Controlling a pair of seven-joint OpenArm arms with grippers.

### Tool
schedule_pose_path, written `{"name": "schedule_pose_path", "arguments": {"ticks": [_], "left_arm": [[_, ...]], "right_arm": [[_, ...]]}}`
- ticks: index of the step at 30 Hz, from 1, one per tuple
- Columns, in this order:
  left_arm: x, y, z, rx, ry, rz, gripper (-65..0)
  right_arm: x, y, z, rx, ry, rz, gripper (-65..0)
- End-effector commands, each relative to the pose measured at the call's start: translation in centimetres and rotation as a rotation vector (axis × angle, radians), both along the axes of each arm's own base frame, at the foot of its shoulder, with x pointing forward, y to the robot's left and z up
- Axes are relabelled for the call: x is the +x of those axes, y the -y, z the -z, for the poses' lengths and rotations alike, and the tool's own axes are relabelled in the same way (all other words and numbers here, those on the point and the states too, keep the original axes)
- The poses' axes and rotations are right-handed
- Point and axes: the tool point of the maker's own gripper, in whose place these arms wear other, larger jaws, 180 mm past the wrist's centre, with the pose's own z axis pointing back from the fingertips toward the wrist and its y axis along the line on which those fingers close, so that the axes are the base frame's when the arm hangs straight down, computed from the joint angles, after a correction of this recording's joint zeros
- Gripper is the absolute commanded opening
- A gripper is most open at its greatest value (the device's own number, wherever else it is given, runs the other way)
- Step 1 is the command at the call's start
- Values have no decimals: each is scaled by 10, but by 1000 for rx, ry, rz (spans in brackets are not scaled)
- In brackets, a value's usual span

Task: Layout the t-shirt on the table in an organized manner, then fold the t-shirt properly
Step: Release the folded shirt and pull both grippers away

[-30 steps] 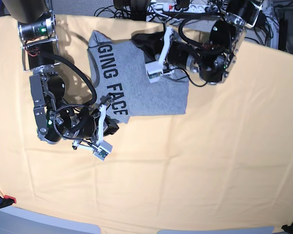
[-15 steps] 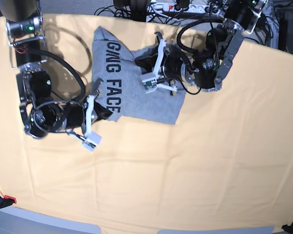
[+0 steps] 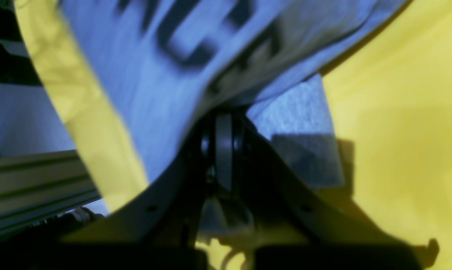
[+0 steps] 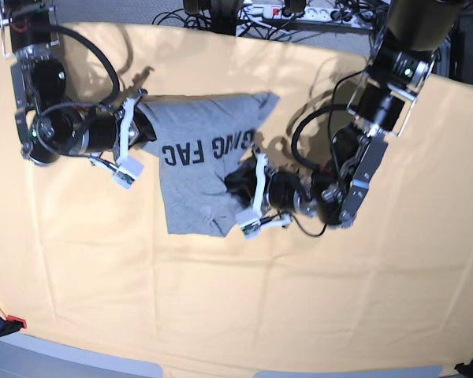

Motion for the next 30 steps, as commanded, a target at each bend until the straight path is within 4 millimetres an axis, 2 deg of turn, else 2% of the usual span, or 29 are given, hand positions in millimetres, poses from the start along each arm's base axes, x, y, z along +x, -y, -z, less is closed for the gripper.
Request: {"name": "schedule_pose_path", "arguments": {"ticks": [1, 5, 10, 13, 16, 19, 22, 25, 27, 30], "left_arm": [[19, 3, -19, 4, 53, -11, -650], [30, 9, -55, 32, 68, 53, -650], [51, -8, -114, 32, 112, 35, -650], [71, -39, -154, -49, 186, -50, -650], [89, -83, -189, -152, 233, -184, -650], [97, -128, -214, -263, 253, -325, -650], [93, -169, -222, -337, 262, -426, -650], [82, -195, -214, -372, 240, -480, -650], [74, -203, -202, -369, 213, -500, -650], [65, -203, -187, -373, 170, -500, -650]], "right_arm": [[0, 5, -9, 4, 24, 0, -650], [-4, 14, -19, 30, 64, 66, -650], [-6, 35, -24, 31, 80, 162, -650], [-10, 40, -21, 28, 70, 181, -650], [-9, 39, -22, 32, 73, 183, -650], [-3, 36, -28, 62, 105, 182, -650], [-3, 27, -32, 109, 102, 182, -650], [-9, 12, -28, 158, 79, 195, -650], [-16, 2, -25, 192, 56, 206, -650], [-25, -6, -19, 203, 17, 201, -650]]}}
